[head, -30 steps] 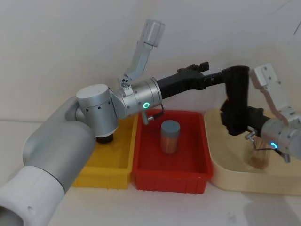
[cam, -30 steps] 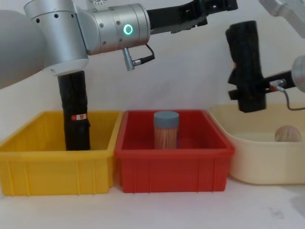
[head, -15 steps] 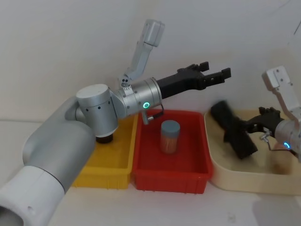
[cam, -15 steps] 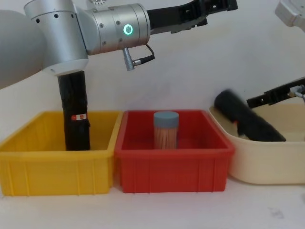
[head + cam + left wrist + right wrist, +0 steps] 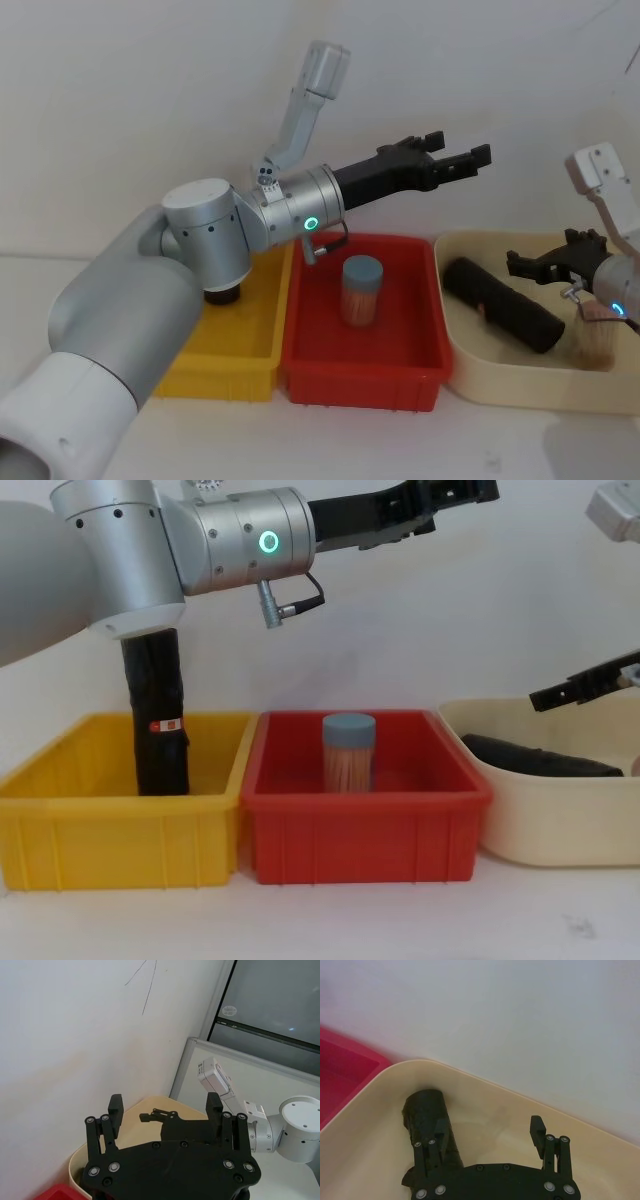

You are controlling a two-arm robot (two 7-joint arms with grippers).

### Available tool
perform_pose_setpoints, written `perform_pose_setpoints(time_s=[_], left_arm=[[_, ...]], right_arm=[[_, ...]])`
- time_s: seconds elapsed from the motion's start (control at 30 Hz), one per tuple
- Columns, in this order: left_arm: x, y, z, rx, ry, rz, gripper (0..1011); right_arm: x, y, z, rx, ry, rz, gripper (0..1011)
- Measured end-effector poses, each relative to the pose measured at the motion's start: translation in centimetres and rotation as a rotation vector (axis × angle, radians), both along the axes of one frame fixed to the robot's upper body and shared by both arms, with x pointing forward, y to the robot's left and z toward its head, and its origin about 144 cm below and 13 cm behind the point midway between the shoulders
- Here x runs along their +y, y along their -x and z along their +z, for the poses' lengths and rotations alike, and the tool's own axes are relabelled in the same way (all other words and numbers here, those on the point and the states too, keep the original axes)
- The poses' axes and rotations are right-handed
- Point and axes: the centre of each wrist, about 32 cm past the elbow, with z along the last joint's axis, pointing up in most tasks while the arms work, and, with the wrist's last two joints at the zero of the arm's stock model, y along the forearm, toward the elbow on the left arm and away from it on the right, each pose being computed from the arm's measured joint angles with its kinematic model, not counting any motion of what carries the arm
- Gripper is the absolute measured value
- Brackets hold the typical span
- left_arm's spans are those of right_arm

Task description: Pick up the garbage bag with the one hand and transfer it to the other hand.

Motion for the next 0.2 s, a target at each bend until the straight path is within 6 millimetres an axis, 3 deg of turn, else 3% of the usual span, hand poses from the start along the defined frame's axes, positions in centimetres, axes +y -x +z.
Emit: perform_pose_setpoints(time_s=[0.2], left_arm=[[0.00,0.00,0.00,0.000,0.000,0.000,1002]], right_arm=[[-0.13,-0.06,-0.02,0.001,0.003,-0.006,1002]])
